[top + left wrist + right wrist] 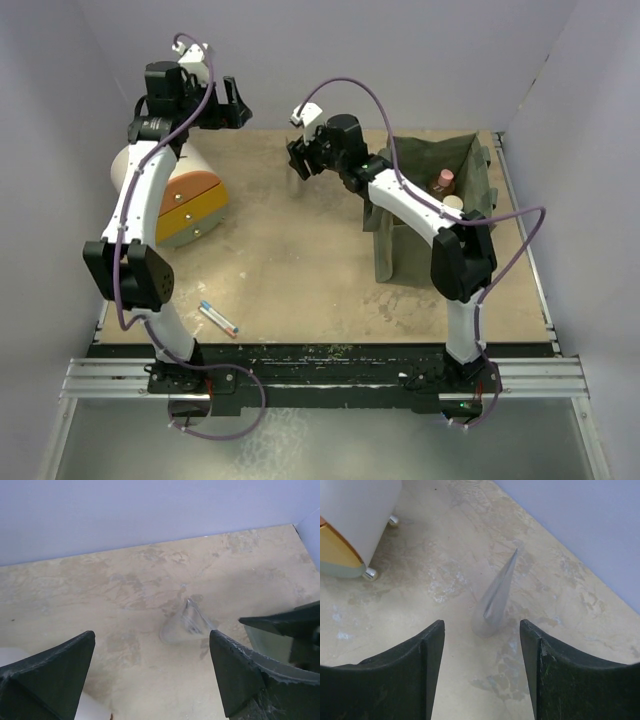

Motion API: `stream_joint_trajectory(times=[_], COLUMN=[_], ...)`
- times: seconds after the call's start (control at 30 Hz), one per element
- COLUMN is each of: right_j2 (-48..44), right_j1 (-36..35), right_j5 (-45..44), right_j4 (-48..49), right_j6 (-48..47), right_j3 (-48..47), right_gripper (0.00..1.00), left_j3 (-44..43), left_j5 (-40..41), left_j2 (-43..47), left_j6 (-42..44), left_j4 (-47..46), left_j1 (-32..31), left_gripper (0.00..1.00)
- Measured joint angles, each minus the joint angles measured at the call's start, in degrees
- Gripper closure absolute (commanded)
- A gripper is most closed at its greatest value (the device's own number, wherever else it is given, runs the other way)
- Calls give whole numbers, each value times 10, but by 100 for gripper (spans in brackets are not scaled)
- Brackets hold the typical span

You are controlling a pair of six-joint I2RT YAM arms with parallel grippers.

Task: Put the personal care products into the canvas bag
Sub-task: Pick up the care product from the center of the board.

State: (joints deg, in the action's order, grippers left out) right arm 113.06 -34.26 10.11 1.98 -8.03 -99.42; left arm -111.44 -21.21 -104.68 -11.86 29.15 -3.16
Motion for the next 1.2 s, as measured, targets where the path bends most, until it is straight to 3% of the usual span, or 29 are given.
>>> stream_joint_trajectory(times=[0.23, 0.63, 0.8, 1.13, 1.2], right_j2=[76, 165, 196, 208, 208], right_j1=[-14, -15, -15, -15, -15], right_j5=[-31, -63, -73, -94, -94], right_j4=[0, -33, -56, -106, -112], right_j6=[21, 46, 57, 65, 65], right_j3=[-73, -179, -211, -249, -251], right_gripper=[38, 52, 63, 99, 100], left_j3=[66, 132, 162, 214, 220], left_j5=[40, 76, 85, 95, 92], left_j2=[92, 187, 228, 275, 284], left_j6=[27, 55, 70, 103, 108], left_j4=[-8, -8, -12, -12, -11], left_j1=[-3, -3, -3, -3, -3], left_gripper=[0, 1, 1, 1, 1])
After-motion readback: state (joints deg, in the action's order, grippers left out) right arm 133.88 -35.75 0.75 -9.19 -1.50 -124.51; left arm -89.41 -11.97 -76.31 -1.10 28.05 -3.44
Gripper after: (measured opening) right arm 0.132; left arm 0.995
